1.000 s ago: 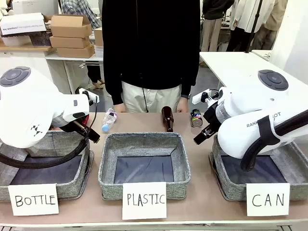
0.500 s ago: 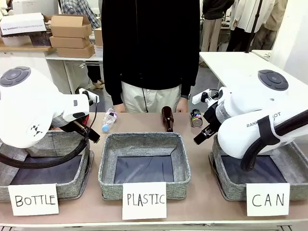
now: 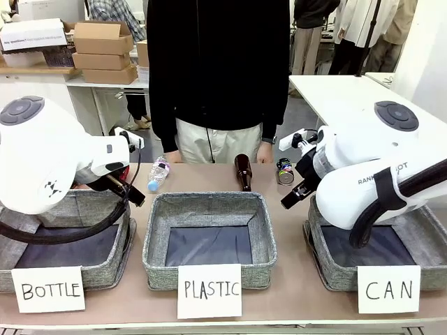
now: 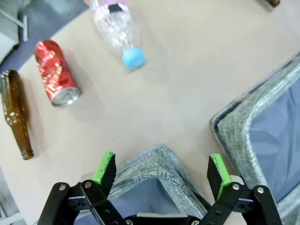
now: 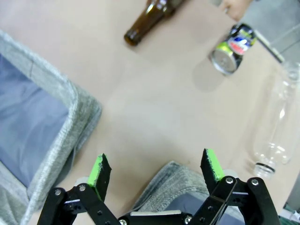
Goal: Sort the can waste into the basket.
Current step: Pick up the can waste from the table and place it in the right Fabric basket.
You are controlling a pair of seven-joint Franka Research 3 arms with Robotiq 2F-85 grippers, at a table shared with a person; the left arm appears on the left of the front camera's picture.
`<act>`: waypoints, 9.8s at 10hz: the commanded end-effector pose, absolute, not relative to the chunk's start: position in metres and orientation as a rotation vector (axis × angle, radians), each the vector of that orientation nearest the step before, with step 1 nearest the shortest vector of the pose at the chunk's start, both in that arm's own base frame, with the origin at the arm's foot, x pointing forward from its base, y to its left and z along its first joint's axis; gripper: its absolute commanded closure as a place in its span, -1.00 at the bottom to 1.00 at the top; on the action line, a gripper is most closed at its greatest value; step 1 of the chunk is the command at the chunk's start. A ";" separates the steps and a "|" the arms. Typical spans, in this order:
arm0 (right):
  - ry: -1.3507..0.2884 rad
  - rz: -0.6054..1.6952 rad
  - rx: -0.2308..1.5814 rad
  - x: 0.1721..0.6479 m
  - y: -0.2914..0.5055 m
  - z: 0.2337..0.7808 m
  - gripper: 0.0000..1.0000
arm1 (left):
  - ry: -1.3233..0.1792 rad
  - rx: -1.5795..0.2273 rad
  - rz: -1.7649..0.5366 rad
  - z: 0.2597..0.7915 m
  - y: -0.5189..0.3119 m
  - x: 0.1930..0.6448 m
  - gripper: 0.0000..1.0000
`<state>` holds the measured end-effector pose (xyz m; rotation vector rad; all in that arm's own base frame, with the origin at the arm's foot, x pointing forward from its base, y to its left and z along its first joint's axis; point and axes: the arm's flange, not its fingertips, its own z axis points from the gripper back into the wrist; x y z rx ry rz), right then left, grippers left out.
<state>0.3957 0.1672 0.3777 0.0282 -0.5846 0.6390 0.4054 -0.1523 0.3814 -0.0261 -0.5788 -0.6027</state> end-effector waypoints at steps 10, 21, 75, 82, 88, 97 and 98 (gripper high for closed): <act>-0.687 0.560 0.023 0.290 0.162 0.546 -1.00 | -0.395 0.054 -0.715 0.522 -0.151 0.273 -1.00; -0.376 -0.402 1.061 0.293 -0.012 0.518 -1.00 | -0.792 -1.407 -0.272 0.450 0.024 0.285 -1.00; -0.300 -0.279 1.214 0.314 -0.039 0.536 -1.00 | -0.453 -0.350 -0.389 0.486 -0.027 0.473 -1.00; -0.300 -0.279 1.214 0.314 -0.039 0.536 -1.00 | -0.149 -0.156 -0.014 0.395 -0.060 0.684 -1.00; -0.300 -0.279 1.214 0.314 -0.039 0.536 -1.00 | -0.021 -0.108 -0.036 0.330 -0.067 0.698 -1.00; -0.300 -0.279 1.214 0.314 -0.039 0.536 -1.00 | -0.019 -0.088 -0.015 0.324 -0.068 0.695 1.00; -0.300 -0.279 1.214 0.314 -0.039 0.536 -1.00 | -0.022 -0.088 -0.013 0.324 -0.068 0.694 1.00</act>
